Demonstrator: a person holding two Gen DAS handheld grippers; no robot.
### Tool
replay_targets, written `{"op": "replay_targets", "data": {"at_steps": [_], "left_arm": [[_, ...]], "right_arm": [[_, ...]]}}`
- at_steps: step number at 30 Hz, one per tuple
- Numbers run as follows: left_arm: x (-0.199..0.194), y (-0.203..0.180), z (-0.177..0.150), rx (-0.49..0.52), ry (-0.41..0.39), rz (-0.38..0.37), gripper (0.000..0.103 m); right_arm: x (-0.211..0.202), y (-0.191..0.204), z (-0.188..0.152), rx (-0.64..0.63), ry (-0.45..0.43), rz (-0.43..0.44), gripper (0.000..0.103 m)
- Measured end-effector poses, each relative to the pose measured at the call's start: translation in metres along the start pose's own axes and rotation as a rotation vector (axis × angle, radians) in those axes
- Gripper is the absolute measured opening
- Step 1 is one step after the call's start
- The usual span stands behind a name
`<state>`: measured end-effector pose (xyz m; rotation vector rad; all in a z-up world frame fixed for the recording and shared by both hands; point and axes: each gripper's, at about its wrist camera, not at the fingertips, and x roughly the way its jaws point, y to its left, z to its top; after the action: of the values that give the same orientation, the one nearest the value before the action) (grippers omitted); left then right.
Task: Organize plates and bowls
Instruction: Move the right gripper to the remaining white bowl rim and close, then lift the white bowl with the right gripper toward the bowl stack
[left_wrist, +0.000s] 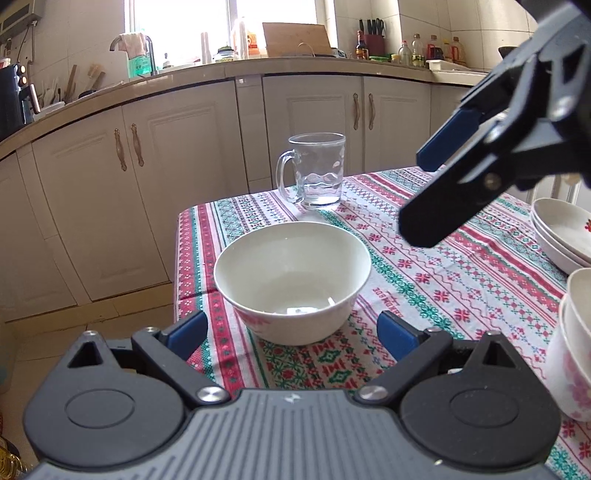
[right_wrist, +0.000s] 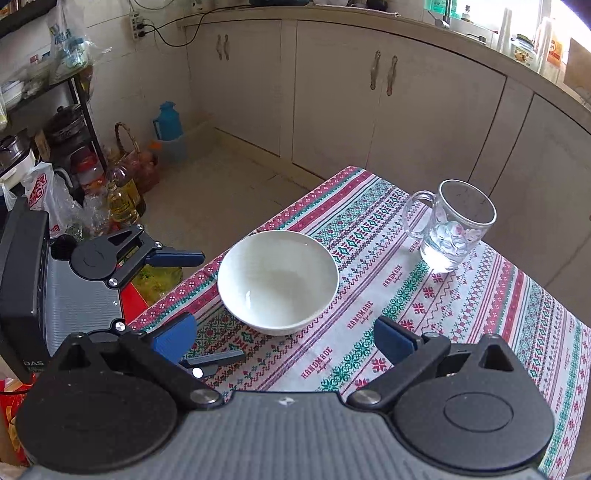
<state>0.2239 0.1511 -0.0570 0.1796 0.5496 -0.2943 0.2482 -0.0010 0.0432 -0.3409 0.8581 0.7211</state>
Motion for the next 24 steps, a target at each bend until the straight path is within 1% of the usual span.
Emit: {"op": "replay_targets", "data": {"at_steps": [3,12,17,19,24], "left_arm": [[0.008,0.001,0.0,0.0,-0.002,-0.009,0.098],[0.025,0.008,0.002,-0.005,-0.008,-0.035,0.098],[0.03,0.012,0.002,-0.014,-0.021,-0.065,0.098],[0.03,0.012,0.003,-0.018,-0.026,-0.08,0.097],[0.03,0.013,0.005,-0.02,-0.04,-0.091,0.095]], "right_arm": [[0.016,-0.005,0.01,-0.006,0.024,0.019,0.103],[0.059,-0.021,0.029,-0.015,0.081,0.039,0.102],[0.078,-0.028,0.033,-0.003,0.102,0.063,0.098],[0.085,-0.029,0.034,0.0,0.111,0.072,0.093],[0.096,-0.03,0.036,0.005,0.128,0.086,0.089]]}}
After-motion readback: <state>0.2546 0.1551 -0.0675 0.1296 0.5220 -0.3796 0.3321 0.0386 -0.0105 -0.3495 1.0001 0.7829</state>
